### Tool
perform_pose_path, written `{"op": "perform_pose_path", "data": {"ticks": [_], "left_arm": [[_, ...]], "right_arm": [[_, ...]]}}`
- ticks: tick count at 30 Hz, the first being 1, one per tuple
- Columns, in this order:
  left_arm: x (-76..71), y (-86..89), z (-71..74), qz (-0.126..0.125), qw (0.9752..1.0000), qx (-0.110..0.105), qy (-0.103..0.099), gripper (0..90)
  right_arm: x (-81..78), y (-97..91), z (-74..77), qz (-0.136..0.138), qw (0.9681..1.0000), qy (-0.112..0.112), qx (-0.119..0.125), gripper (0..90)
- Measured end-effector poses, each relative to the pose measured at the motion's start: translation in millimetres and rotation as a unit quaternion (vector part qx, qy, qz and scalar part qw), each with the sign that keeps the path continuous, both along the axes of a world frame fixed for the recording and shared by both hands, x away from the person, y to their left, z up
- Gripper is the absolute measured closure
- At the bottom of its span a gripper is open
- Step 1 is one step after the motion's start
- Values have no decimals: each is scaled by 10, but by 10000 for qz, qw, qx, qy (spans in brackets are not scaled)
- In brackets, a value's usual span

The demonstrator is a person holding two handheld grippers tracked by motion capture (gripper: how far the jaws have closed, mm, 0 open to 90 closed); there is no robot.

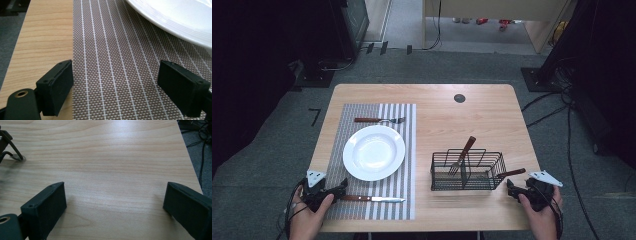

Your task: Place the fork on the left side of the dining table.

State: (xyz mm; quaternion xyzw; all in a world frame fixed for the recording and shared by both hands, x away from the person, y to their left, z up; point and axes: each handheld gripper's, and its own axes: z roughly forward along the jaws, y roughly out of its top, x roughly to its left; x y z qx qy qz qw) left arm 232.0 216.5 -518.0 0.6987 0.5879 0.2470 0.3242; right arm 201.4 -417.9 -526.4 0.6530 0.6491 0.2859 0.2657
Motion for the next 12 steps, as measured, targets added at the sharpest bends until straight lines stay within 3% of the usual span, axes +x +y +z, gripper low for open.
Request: {"op": "perform_pose_path", "data": {"ticks": [3, 12], "left_arm": [[2, -40, -4, 22, 9998, 180, 19, 139], [-6, -56, -5, 142, 9998, 156, 28, 137]], "right_arm": [[0, 1, 0, -4, 10000, 3, 5, 42], [0, 0, 0, 0, 10000, 0, 1, 42]]}}
